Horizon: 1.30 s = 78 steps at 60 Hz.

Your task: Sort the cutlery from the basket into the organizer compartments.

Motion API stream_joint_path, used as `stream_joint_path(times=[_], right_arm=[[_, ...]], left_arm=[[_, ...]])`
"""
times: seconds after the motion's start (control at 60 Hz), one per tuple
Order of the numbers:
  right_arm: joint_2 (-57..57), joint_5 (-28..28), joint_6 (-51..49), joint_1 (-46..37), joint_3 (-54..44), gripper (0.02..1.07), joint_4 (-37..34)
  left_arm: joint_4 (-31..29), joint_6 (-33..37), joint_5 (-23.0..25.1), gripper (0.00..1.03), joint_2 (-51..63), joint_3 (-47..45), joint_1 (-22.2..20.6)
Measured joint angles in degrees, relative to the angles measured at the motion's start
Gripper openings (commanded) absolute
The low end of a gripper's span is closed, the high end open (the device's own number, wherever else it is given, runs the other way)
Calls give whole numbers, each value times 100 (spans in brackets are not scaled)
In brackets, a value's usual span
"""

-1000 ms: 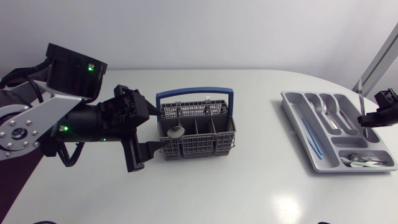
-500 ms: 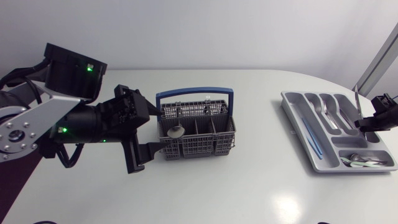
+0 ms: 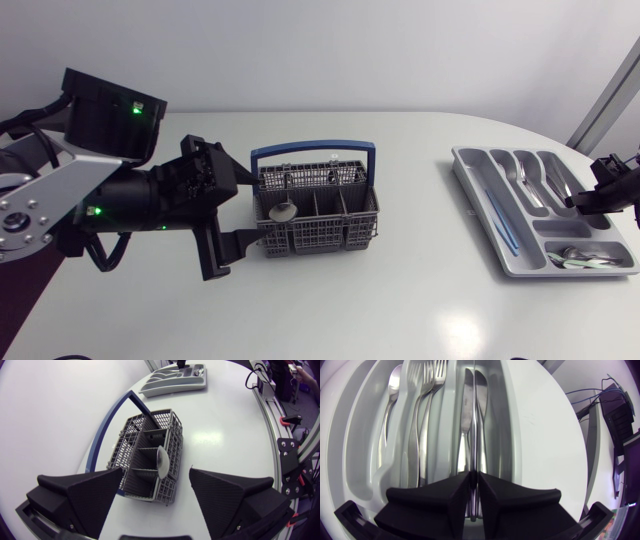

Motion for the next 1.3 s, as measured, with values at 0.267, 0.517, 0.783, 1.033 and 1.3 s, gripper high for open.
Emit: stream_joint_path(times=[0.267, 0.517, 0.783, 1.033, 1.3], right_arm=[[-11, 0, 0, 4, 81, 64, 2], [-1147, -402, -4, 103, -686, 90, 181], [-3298, -1102, -144, 804, -2356, 92, 474], [-4743, -1255, -264, 1635, -3355, 92, 492], [-5410, -1126, -260, 2437, -3812, 94, 479]], left_arm=[[0, 0, -59, 92, -85, 0, 0], [313, 0, -59, 92, -85, -258, -90], [555, -50, -101, 89, -9, -332, -114], [890, -92, -101, 77, 267, -402, -184], [1213, -221, -96, 59, 754, -417, -188]])
